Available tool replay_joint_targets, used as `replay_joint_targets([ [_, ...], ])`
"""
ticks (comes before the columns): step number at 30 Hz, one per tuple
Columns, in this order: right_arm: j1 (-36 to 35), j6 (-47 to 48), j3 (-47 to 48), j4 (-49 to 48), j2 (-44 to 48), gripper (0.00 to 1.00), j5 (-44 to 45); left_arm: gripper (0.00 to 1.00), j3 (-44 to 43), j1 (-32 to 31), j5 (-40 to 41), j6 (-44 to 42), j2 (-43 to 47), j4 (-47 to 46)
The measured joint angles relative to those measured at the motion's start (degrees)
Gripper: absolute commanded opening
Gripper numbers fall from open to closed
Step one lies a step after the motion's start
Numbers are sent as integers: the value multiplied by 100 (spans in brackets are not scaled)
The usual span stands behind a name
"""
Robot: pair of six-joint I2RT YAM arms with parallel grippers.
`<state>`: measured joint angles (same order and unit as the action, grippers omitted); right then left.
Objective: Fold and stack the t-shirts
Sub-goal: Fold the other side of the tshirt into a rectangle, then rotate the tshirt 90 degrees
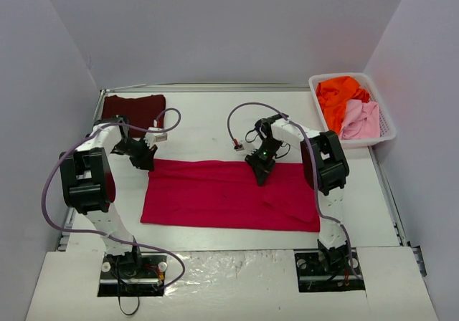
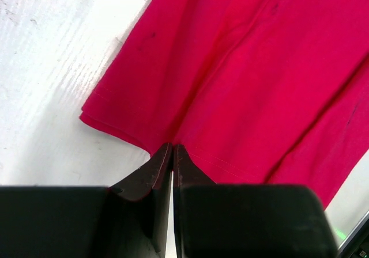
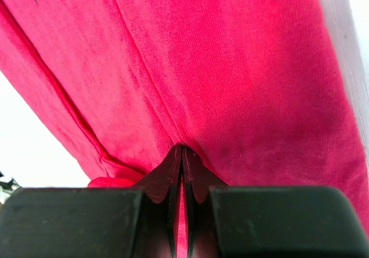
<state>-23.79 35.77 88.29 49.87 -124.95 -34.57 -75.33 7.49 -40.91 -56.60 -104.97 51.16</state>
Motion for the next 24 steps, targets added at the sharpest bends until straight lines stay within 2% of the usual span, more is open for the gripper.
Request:
replay_joint_targets([
  [16,-197,-728,55,-531,249,0,1147,2,275,0,-7,343,367,-262],
  [24,-109,-573,435,-1604,160,0,2026,2,387,0,-2,511,428,-372],
])
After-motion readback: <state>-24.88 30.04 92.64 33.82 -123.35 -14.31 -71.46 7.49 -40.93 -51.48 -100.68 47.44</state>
